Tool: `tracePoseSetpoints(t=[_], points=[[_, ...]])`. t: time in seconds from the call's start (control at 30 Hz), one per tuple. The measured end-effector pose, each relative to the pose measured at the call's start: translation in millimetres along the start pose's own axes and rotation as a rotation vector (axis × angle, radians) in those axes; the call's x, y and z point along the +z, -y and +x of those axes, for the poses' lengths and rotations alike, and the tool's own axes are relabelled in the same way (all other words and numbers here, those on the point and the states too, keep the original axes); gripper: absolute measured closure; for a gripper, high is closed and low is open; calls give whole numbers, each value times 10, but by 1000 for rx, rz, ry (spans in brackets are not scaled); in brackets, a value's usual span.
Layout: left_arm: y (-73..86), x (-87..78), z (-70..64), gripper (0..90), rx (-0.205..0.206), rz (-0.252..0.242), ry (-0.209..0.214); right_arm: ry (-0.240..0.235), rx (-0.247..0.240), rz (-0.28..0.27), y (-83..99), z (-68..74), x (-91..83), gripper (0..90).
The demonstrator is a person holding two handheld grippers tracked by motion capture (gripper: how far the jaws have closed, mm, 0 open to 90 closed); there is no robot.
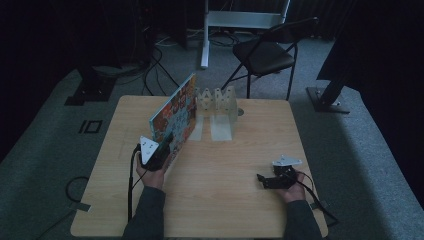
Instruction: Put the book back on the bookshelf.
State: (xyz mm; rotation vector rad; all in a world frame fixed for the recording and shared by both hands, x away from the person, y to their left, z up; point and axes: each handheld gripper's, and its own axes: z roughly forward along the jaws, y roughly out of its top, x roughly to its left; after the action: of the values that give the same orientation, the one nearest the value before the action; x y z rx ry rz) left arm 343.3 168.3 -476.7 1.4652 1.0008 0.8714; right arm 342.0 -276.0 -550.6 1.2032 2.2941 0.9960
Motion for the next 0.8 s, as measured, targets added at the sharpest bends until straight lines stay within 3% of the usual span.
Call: tracePoseSetpoints(t=[0.8], points=[[-7,136,-11,812,-24,-15,-46,-3,-2,1,-2,-2,2,135]])
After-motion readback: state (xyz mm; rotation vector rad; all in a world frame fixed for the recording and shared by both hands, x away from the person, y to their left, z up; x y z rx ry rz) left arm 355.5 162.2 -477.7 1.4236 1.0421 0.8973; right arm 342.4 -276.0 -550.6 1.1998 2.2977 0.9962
